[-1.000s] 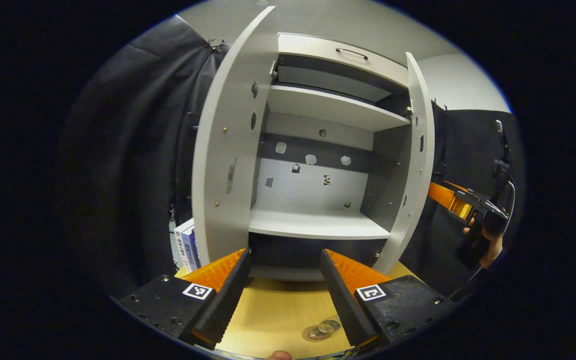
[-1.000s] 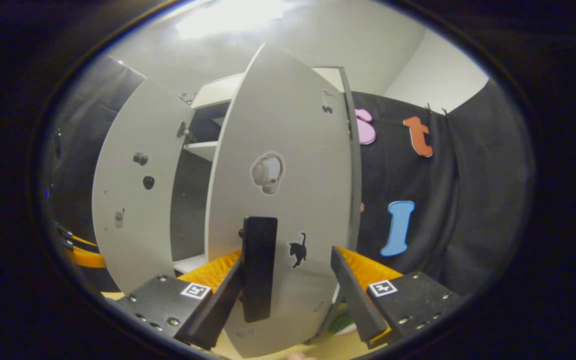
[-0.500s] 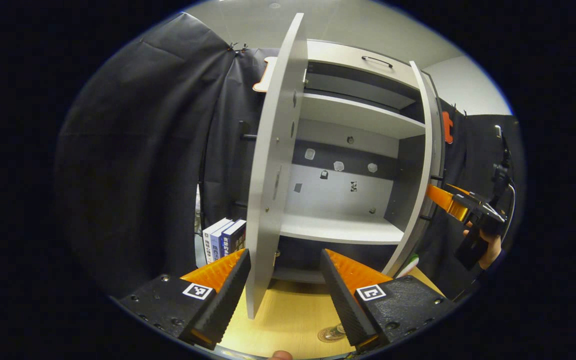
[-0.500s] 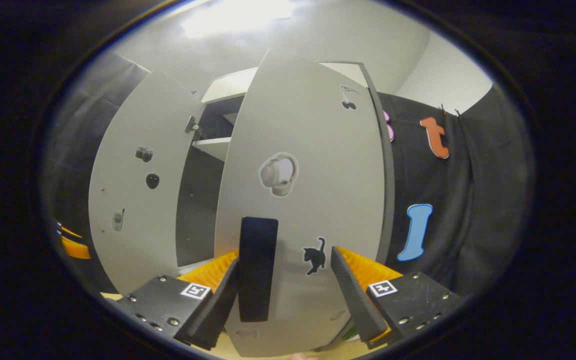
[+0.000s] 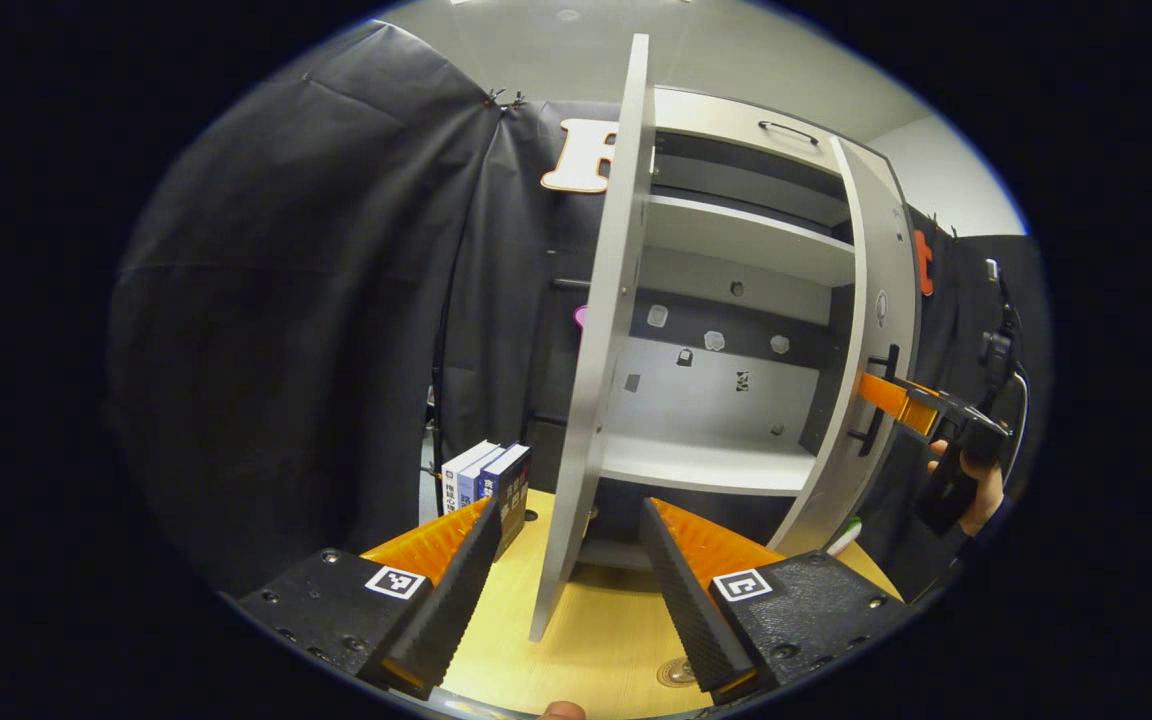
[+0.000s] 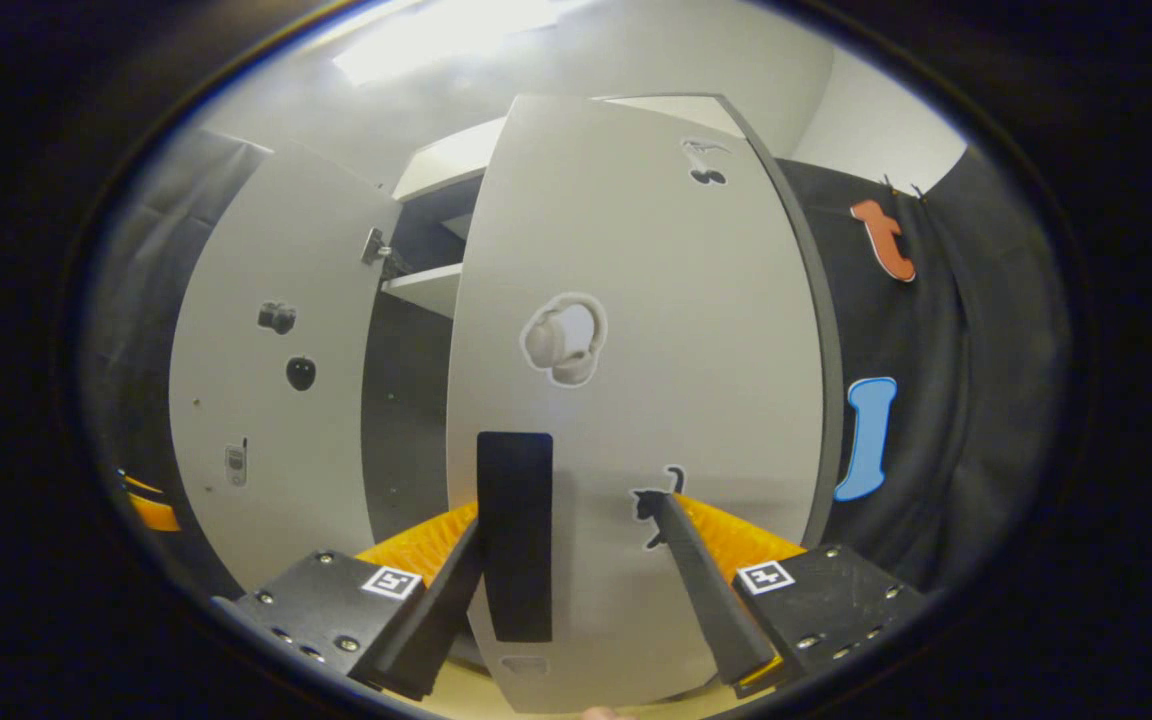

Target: Grasp the bottle in the cabinet with the left hand and place it on the coaster, then close the right door with the right hand and the left door with the left hand.

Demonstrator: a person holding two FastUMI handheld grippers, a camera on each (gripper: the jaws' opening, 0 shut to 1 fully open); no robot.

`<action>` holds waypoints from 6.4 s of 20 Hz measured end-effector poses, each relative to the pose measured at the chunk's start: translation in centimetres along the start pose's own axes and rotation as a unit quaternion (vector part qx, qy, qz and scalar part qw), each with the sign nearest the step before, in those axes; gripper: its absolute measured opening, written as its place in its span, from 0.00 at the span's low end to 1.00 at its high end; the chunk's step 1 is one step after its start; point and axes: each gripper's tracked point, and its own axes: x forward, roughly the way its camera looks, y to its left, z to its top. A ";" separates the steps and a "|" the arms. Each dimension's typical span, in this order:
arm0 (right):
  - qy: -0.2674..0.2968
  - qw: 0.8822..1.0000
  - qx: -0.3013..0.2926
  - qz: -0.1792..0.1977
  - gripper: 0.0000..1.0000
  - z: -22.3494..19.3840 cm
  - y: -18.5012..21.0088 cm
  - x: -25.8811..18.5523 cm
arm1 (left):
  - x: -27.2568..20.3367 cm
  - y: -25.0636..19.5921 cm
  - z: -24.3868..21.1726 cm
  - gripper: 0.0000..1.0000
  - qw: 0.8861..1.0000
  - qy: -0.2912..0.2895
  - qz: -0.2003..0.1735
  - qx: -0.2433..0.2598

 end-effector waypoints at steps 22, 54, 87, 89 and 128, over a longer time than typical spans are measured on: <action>0.006 0.998 0.023 -0.060 0.99 -1.5 -0.3 3.0 | 3.7 5.2 8.3 0.89 0.995 -0.097 0.024 0.005; 0.013 0.987 0.052 -0.149 1.00 -0.8 -6.6 -6.1 | 9.6 -2.7 7.1 0.84 0.983 -0.062 -0.169 0.027; 0.060 0.969 0.077 -0.228 1.00 -2.6 -13.1 -14.7 | 10.9 -14.4 5.4 0.89 0.948 -0.038 -0.317 0.007; 0.059 0.966 0.076 -0.240 1.00 -2.7 -14.0 -15.5 | 11.3 -15.3 5.2 0.89 0.947 -0.037 -0.319 0.013; 0.076 0.948 0.036 -0.306 1.00 -3.9 -21.2 -22.6 | 13.3 -19.5 4.7 0.90 0.943 -0.032 -0.330 0.031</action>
